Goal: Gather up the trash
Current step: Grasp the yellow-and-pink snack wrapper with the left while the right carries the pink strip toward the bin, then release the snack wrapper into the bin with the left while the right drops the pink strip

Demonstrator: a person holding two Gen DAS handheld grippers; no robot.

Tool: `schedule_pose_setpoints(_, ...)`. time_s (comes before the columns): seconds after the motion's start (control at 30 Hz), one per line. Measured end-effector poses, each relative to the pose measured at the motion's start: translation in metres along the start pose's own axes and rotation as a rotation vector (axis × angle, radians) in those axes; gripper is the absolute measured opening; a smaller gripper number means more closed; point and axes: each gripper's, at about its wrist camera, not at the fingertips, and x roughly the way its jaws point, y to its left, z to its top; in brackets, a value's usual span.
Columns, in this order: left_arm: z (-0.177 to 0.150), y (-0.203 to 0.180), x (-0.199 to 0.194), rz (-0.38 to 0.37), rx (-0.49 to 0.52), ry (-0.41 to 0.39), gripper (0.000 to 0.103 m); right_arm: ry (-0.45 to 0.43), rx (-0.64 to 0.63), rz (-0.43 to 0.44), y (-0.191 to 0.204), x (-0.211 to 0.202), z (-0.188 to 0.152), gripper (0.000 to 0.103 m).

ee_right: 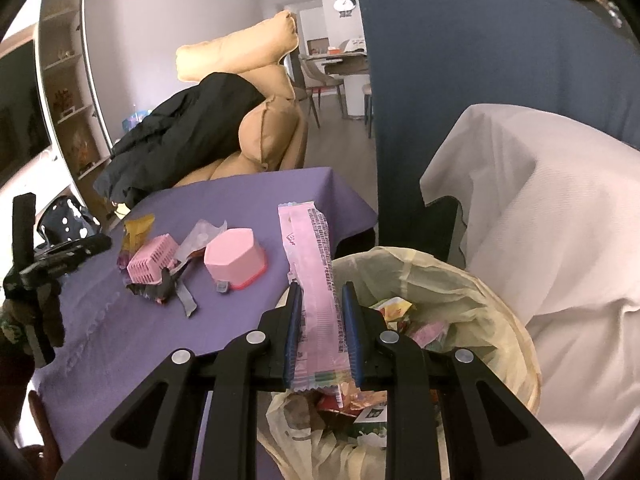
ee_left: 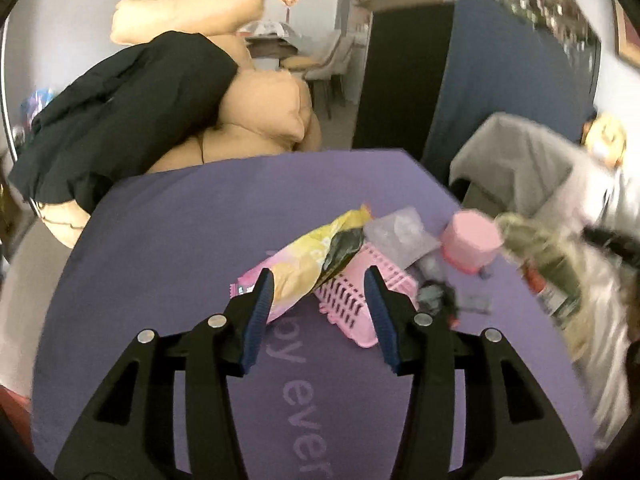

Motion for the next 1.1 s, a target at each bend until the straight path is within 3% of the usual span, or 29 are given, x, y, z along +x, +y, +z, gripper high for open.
schedule_pose_setpoints(0.1,-0.001,0.006,0.018,0.025,-0.006,0.052,0.045,0.005,-0.006,-0.004,0.002,-0.001,-0.002,0.021)
schedule_pose_setpoints(0.17,-0.002,0.007,0.027,0.031,-0.008,0.086,0.024,0.009,-0.008,-0.006,0.003,-0.002,-0.005,0.021)
schedule_pose_setpoints(0.2,-0.001,0.007,0.03,0.037,-0.005,0.096,0.008,0.011,-0.01,-0.007,0.004,-0.003,-0.006,0.021)
schedule_pose_setpoints(0.3,0.001,0.007,0.023,0.034,-0.015,0.087,0.002,0.005,-0.016,-0.01,0.005,-0.007,-0.004,0.021)
schedule_pose_setpoints(0.57,0.041,-0.024,-0.027,-0.003,-0.002,-0.035,0.001,-0.095,-0.026,-0.009,0.007,-0.039,0.015,0.021)
schedule_pose_setpoints(0.77,0.075,-0.086,-0.067,-0.096,0.068,-0.137,0.001,-0.139,-0.018,-0.027,-0.001,-0.057,0.024,0.021)
schedule_pose_setpoints(1.1,0.098,-0.189,-0.072,-0.24,0.181,-0.153,0.001,-0.215,0.022,-0.078,-0.039,-0.095,0.024,0.021)
